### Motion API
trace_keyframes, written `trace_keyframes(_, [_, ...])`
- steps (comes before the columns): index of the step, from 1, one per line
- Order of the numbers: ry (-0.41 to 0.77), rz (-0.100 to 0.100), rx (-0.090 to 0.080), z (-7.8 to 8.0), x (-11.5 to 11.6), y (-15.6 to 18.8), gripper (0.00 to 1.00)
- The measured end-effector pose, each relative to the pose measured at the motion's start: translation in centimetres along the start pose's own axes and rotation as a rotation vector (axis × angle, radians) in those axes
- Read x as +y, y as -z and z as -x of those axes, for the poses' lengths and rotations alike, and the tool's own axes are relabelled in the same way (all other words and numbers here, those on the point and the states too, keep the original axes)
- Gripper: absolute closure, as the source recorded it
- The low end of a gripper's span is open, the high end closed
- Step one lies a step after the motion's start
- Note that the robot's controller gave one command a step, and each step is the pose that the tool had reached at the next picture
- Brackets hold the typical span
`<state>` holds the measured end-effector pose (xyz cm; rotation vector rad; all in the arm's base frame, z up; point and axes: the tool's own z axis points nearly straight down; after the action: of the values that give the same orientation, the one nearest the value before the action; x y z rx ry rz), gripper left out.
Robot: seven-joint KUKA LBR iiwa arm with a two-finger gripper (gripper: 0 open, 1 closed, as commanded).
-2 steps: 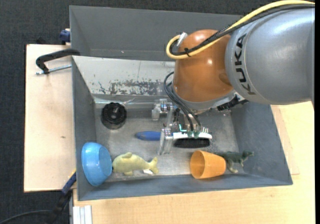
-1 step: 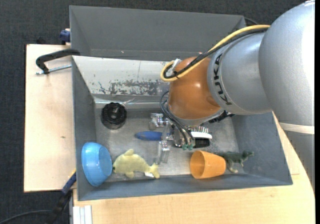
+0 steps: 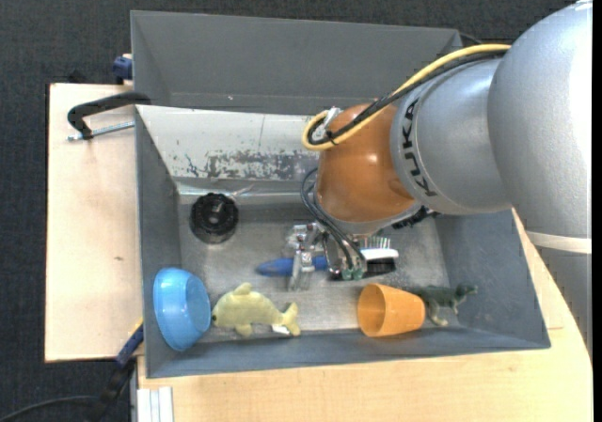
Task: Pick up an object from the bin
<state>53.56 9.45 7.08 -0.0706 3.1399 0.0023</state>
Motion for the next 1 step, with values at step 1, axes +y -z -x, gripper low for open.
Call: trace_keyframes(1, [0.075,0.0,-0.014,1.88,0.14,14.03,1.0])
